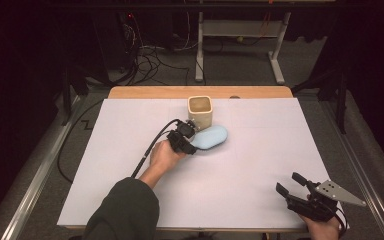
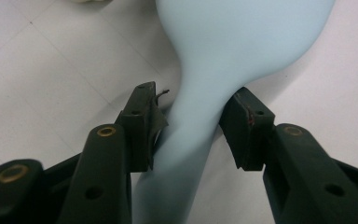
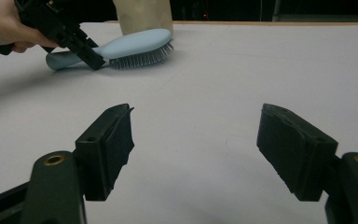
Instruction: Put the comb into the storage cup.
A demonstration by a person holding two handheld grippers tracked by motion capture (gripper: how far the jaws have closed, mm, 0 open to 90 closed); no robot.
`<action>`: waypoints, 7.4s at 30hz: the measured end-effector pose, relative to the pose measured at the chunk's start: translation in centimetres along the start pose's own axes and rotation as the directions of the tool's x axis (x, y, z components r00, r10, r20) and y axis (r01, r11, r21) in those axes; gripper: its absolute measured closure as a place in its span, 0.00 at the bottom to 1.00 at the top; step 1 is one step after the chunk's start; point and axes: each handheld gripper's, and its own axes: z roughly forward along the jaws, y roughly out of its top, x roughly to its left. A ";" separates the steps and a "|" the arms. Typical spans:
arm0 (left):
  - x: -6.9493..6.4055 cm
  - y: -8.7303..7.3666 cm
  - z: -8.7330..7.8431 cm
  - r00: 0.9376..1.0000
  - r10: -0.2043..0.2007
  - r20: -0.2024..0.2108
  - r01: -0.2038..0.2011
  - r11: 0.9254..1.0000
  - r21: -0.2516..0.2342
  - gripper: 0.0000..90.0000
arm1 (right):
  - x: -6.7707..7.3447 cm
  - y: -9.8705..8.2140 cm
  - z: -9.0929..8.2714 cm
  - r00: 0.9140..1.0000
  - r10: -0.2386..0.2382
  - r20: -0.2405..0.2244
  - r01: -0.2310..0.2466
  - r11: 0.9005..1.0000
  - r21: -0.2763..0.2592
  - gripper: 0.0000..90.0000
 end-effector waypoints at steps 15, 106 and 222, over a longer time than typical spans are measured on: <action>-1.3 0.2 -0.1 0.993 0.118 -0.003 -0.118 0.993 0.022 0.76 | 0.0 0.0 0.0 1.000 0.000 0.000 0.000 1.000 0.005 0.30; -1.8 -15.2 -10.8 0.997 0.036 0.064 -0.009 0.929 -0.371 0.76 | 1.1 0.4 0.8 0.998 -0.065 0.024 0.064 0.998 0.022 0.30; -10.8 -13.0 -6.3 0.967 0.232 0.103 -0.168 0.889 -0.427 0.76 | 12.7 3.0 12.6 0.907 0.192 -0.374 -0.139 0.977 0.164 0.11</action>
